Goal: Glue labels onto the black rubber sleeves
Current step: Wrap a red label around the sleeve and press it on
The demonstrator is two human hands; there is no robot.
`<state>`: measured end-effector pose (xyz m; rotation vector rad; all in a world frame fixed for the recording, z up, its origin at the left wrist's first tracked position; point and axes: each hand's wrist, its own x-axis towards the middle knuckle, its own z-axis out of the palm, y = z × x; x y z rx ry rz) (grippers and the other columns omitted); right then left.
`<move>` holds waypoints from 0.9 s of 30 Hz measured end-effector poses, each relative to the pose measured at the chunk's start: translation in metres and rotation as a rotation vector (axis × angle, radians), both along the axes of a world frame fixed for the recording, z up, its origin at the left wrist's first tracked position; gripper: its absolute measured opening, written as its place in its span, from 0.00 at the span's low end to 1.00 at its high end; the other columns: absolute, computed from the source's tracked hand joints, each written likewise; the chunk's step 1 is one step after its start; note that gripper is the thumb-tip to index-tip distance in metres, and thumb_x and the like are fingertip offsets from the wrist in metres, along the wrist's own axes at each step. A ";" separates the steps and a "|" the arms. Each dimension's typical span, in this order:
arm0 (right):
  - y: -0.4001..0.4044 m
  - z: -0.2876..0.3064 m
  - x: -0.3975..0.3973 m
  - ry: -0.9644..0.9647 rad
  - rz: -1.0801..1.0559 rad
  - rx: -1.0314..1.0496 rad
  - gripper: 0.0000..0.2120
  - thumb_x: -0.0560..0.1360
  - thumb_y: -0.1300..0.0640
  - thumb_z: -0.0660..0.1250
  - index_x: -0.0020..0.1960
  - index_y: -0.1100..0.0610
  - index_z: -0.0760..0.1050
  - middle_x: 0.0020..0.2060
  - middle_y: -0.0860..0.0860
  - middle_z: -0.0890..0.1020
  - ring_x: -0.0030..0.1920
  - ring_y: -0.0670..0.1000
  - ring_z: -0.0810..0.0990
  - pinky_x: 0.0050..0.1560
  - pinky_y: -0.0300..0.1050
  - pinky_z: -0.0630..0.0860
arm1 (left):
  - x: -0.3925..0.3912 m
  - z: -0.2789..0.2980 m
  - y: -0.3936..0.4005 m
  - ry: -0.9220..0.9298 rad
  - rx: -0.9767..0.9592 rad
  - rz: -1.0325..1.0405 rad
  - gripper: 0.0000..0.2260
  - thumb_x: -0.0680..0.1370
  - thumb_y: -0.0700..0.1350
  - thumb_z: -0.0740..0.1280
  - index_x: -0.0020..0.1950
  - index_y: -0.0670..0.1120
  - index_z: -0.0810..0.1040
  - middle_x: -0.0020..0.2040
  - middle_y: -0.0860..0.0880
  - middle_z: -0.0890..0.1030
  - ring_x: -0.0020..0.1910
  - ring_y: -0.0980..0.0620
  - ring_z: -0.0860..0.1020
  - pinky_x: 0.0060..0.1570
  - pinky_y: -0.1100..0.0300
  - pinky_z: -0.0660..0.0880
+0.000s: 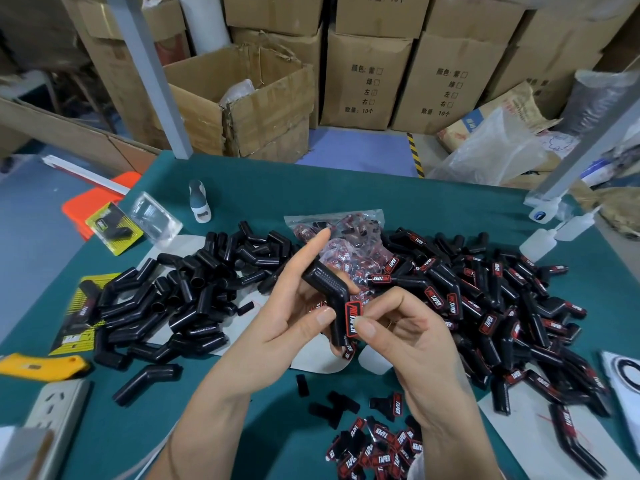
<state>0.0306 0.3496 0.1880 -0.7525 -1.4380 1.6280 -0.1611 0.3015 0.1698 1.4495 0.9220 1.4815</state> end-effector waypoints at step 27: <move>0.000 0.000 0.000 -0.089 -0.019 0.047 0.11 0.73 0.46 0.78 0.44 0.52 0.82 0.40 0.56 0.84 0.43 0.53 0.82 0.47 0.42 0.79 | -0.001 0.001 -0.001 0.026 0.014 -0.010 0.30 0.87 0.48 0.64 0.85 0.61 0.54 0.66 0.46 0.77 0.50 0.45 0.79 0.50 0.54 0.81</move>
